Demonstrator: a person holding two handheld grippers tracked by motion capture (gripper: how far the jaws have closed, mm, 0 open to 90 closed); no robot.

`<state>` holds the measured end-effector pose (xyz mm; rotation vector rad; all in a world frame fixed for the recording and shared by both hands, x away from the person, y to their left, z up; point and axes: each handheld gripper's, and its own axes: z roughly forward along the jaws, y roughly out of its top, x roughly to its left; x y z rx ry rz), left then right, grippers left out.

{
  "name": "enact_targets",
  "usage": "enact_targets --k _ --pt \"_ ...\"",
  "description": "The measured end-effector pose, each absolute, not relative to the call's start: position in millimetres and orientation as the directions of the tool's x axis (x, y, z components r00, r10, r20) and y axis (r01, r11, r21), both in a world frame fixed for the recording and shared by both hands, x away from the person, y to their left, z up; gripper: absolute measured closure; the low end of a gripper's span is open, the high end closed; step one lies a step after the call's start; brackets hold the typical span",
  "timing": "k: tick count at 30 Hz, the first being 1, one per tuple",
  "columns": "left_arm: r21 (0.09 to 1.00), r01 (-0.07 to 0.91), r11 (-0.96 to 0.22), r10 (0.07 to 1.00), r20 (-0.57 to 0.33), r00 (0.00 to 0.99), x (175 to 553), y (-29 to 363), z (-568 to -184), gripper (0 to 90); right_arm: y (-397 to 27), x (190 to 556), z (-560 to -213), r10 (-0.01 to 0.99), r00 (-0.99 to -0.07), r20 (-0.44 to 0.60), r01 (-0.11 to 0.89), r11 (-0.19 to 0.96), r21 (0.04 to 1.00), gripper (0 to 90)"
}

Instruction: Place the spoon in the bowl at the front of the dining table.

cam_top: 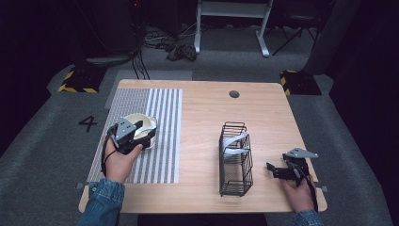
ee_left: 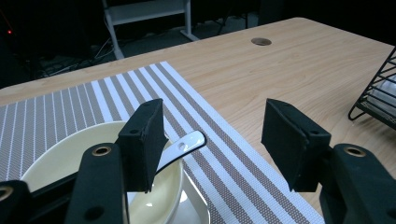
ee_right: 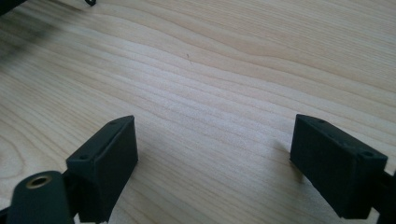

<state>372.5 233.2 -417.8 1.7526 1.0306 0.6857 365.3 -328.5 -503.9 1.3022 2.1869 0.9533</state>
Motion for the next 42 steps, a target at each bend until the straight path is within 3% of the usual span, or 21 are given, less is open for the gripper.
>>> enact_targets --k 22,42 --pt "0.929 0.32 -0.186 0.857 -0.007 0.516 324 252 -411 35.5 -329 365 -504 0.881 -0.473 -0.009 0.593 0.326 0.736 14.8" --pt "0.916 0.343 -0.207 0.875 0.016 0.485 290 277 -452 32.4 -328 365 -504 0.881 -0.473 -0.01 0.592 0.326 0.737 14.8"
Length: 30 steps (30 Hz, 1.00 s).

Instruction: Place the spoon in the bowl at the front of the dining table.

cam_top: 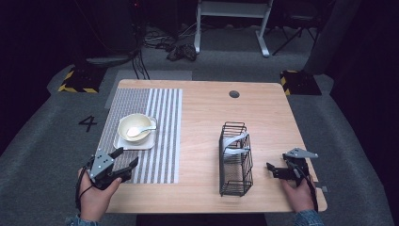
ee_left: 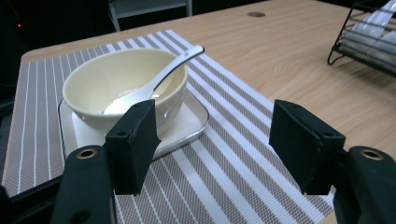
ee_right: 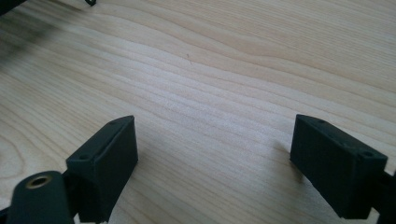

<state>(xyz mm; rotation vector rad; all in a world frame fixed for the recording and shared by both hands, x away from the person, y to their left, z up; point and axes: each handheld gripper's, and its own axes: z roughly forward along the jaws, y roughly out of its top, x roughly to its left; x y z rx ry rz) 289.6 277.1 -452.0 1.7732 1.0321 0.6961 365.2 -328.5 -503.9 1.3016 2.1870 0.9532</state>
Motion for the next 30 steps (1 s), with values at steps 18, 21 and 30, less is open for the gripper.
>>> enact_targets --k 18,21,30 --pt "0.833 0.49 -0.256 0.866 -0.027 0.5 293 285 -489 29.8 -328 365 -504 0.881 -0.473 -0.01 0.592 0.326 0.737 14.8" --pt "0.82 0.51 -0.26 0.865 -0.037 0.501 292 285 -492 29.7 -328 365 -504 0.881 -0.473 -0.01 0.592 0.326 0.737 14.8" --pt "0.767 0.568 -0.298 0.868 -0.029 0.495 292 286 -499 27.7 -328 365 -504 0.881 -0.473 -0.01 0.593 0.326 0.736 14.8"
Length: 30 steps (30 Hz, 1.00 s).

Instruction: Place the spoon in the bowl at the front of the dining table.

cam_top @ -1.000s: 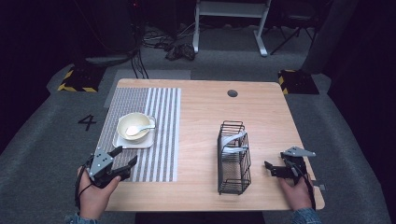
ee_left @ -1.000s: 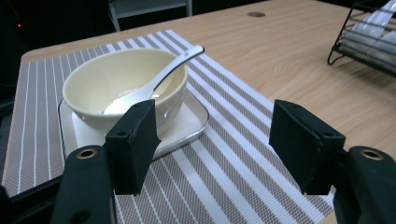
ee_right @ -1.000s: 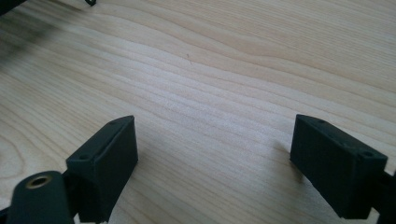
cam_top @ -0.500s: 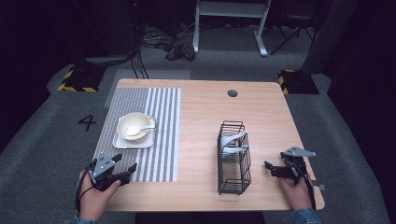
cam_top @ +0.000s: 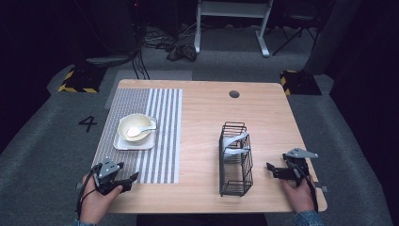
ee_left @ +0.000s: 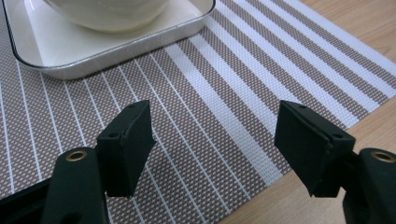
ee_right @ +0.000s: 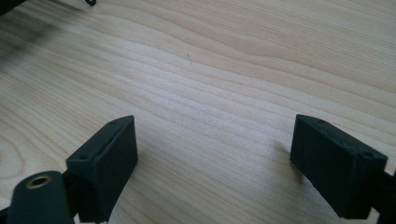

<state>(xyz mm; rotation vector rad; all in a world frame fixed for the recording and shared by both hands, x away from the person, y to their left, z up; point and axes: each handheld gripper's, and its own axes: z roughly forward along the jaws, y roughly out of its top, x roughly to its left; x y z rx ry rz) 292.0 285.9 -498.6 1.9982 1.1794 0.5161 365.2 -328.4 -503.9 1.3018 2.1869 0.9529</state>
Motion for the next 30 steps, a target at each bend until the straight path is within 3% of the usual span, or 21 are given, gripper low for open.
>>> enact_targets --k 10,30 --pt "0.74 0.576 -0.347 0.863 0.011 0.506 287.6 291.5 -502.6 22.8 -328.5 365.2 -503.9 0.881 -0.473 -0.01 0.592 0.326 0.737 14.8" --pt "0.724 0.604 -0.333 0.871 -0.008 0.49 288.4 292.9 -505.1 19.0 -328.5 365.2 -503.9 0.881 -0.473 -0.01 0.592 0.326 0.737 14.8"
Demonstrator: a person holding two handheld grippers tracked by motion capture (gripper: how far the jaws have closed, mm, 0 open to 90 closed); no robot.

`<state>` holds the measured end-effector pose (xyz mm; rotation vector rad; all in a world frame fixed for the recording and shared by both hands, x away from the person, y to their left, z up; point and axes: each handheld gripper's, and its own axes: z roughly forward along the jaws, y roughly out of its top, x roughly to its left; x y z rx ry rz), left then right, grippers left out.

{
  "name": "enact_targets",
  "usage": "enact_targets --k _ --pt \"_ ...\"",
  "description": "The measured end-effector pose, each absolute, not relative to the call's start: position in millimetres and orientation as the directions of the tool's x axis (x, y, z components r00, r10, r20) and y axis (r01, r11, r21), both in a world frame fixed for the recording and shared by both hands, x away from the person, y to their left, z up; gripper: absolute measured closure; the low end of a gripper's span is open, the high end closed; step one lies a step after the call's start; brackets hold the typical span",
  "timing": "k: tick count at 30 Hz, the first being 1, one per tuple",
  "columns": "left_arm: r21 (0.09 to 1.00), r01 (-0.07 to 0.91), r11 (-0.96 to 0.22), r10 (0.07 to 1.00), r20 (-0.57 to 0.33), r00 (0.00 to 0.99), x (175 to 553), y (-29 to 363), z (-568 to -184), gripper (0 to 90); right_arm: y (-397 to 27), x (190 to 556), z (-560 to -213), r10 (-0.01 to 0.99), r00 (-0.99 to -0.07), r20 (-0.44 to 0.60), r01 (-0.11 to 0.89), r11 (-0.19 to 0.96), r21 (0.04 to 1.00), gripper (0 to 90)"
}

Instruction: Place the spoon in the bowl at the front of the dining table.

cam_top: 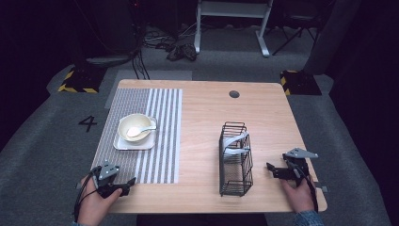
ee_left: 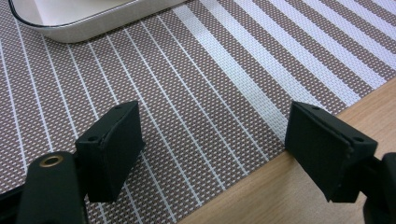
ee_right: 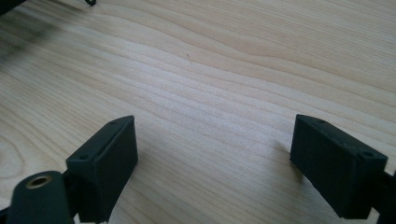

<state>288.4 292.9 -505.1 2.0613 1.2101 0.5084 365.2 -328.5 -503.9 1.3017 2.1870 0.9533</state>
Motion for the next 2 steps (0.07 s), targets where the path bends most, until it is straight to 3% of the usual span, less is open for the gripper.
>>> enact_targets --k 2 --pt "0.723 0.605 -0.334 0.871 -0.008 0.491 288.3 292.9 -504.9 19.0 -328.5 365.2 -503.9 0.881 -0.473 -0.01 0.593 0.326 0.736 14.8"
